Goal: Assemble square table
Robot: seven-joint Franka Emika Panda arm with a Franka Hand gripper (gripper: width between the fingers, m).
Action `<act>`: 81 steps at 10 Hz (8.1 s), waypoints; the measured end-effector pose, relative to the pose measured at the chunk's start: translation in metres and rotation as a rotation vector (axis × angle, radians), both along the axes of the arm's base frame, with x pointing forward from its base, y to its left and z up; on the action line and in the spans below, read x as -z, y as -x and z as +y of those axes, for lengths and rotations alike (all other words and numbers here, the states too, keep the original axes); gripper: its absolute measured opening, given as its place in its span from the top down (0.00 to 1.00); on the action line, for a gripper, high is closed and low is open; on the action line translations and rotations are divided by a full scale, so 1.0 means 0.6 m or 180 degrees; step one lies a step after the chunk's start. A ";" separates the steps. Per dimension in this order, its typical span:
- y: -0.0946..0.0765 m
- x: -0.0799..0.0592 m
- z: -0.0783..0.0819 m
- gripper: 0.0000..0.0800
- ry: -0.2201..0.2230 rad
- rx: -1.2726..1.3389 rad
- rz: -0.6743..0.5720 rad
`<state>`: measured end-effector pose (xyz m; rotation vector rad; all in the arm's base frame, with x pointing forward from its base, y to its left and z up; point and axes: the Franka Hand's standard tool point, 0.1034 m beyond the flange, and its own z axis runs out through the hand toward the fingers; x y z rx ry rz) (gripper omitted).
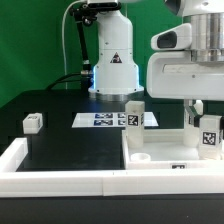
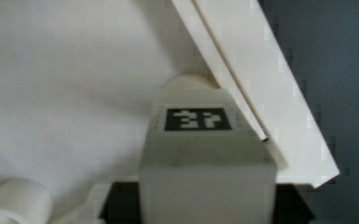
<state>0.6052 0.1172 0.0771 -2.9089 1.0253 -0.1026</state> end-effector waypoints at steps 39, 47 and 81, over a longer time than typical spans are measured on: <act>-0.005 0.002 -0.017 0.63 0.0044 -0.0939 -0.0081; -0.001 0.002 -0.042 0.61 0.0122 -0.0023 -0.0085; 0.162 -0.021 -0.527 0.19 0.0362 -0.1890 -0.0060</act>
Offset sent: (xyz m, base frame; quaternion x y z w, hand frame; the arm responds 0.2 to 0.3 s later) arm 0.0014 -0.0002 -0.0044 0.0022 -0.0194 0.2577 0.9660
